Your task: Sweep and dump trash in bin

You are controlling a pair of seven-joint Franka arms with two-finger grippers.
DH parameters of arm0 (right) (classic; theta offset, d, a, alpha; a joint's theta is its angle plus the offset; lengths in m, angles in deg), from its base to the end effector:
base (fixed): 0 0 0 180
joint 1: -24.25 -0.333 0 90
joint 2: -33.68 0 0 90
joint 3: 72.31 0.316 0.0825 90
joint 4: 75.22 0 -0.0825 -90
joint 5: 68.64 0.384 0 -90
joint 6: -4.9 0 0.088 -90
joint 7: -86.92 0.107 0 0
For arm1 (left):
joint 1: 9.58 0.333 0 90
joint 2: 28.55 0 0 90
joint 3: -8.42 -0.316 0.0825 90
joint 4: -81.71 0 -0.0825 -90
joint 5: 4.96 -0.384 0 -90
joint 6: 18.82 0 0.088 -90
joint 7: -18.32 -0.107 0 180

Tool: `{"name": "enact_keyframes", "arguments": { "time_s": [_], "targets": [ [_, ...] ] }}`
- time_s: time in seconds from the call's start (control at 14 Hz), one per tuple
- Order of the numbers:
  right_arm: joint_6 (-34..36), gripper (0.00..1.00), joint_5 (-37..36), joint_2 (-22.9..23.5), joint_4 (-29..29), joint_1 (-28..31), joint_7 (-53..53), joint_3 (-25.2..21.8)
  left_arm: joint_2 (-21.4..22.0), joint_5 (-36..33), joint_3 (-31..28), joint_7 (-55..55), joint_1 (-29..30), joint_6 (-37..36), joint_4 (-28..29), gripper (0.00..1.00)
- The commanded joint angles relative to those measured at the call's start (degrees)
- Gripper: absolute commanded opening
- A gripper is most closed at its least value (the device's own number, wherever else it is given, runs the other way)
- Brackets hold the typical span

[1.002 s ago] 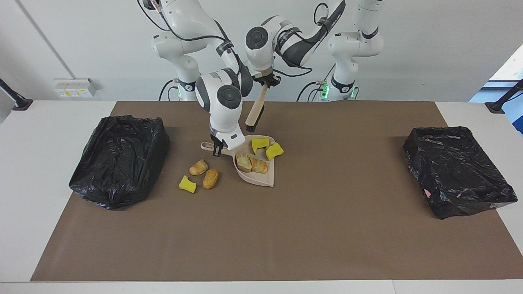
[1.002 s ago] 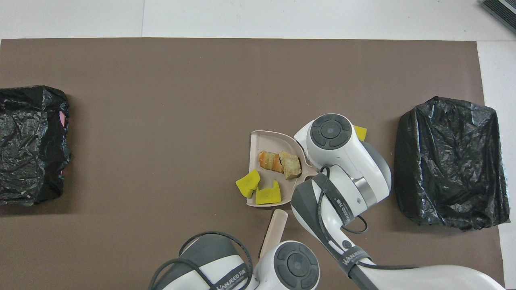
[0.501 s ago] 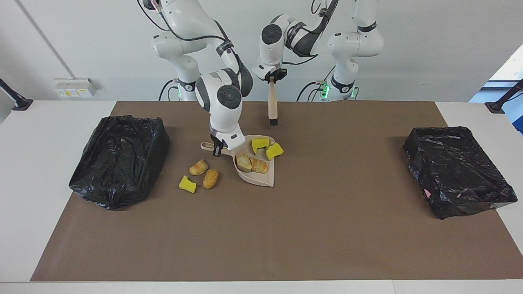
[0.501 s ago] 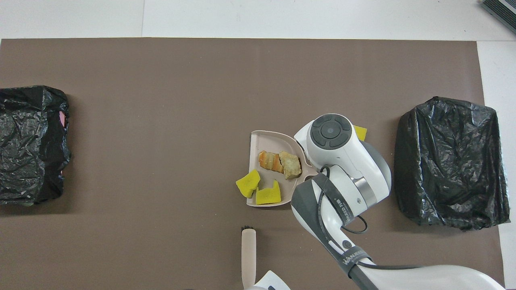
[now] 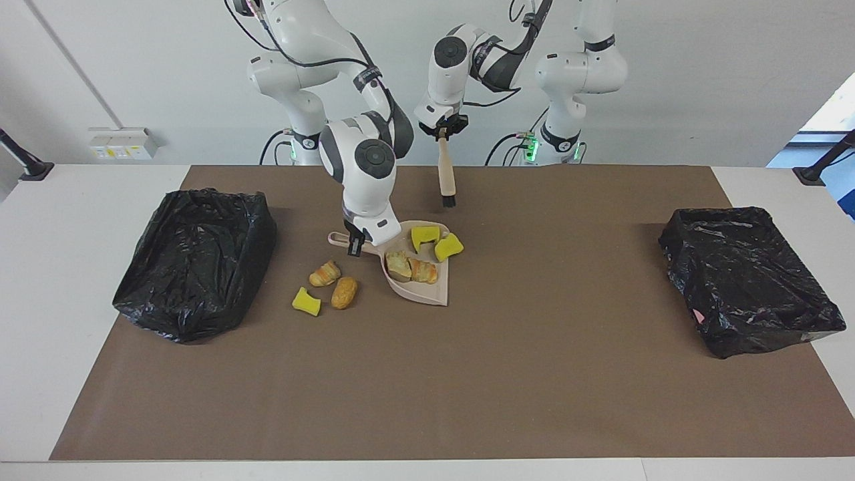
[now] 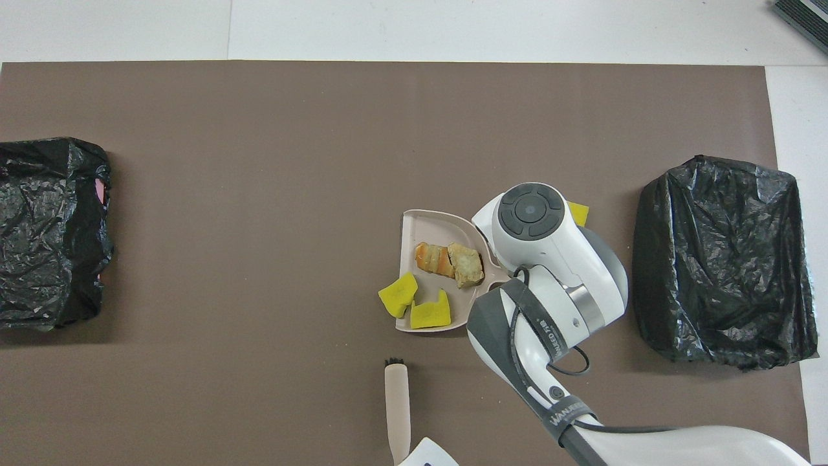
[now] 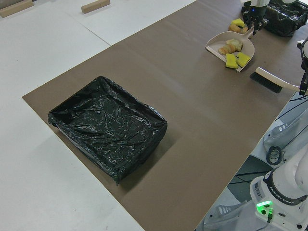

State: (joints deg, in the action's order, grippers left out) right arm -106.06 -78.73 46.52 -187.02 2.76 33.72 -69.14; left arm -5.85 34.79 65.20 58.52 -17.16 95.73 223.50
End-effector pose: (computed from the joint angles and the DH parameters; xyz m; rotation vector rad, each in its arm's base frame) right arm 0.5273 0.2278 0.3485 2.2792 2.0027 -0.4052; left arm 0.1570 -0.4012 0.3537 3.0713 0.0223 -0.4901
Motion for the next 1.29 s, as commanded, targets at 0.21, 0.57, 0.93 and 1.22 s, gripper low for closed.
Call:
{"name": "enact_keyframes", "arguments": {
  "time_s": [0.21,0.57,0.93,1.22],
  "targets": [
    [-0.2,0.00,0.2,-0.2,-0.3,0.7,1.6,0.3,1.1,2.2,-0.7,-4.3,-0.4,1.0,1.9,0.00],
    [-0.2,0.00,0.2,-0.3,-0.3,0.6,1.6,0.3,1.0,2.3,-0.7,-4.9,0.2,1.0,2.2,0.00],
    [0.3,0.00,0.3,-0.6,1.0,3.5,0.9,0.3,0.5,3.1,-0.8,-6.5,0.8,1.0,2.2,0.00],
    [0.4,0.00,5.5,-1.3,2.9,5.5,1.0,0.3,-0.6,3.1,-0.8,-6.6,1.0,1.0,2.3,0.11]
  ]
}}
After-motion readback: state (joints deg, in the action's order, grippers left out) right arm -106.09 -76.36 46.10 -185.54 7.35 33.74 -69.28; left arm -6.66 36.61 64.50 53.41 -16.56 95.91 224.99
